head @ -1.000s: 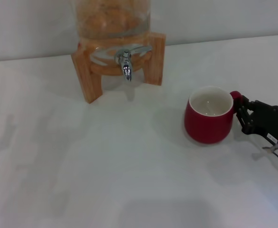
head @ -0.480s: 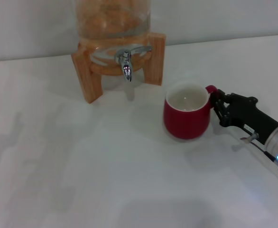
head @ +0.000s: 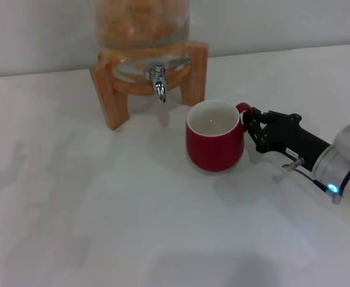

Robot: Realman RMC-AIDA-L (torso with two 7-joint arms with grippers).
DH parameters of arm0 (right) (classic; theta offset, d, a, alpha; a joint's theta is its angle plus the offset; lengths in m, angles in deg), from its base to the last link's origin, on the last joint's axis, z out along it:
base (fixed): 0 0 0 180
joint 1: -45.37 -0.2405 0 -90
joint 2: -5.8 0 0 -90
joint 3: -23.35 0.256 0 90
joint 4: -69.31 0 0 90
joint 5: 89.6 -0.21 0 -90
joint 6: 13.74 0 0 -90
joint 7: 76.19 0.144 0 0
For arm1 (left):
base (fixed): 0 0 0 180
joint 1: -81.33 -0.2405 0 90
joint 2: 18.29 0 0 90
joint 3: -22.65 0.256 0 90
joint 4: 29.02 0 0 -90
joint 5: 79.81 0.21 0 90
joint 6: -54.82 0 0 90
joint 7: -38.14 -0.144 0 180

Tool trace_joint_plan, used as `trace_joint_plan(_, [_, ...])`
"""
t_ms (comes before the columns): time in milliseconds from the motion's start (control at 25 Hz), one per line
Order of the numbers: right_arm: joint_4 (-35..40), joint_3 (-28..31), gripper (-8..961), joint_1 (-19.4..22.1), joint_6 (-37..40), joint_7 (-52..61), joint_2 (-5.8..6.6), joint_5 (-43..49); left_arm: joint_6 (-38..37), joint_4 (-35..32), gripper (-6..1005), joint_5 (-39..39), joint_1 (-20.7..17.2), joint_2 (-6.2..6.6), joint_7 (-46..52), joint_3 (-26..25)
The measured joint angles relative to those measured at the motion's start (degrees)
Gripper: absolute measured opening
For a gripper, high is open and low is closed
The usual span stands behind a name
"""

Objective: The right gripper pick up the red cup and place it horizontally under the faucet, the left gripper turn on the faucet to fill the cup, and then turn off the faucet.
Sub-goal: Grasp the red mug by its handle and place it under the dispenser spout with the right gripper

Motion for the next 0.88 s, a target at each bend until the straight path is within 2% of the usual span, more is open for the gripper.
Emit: trace_joint_plan(880, [2.6, -2.9, 130, -4.2, -6.1, 0.0, -0.42, 0.0, 0.0, 0.5, 862, -0.8, 0.2, 0.2, -0.2, -0.3])
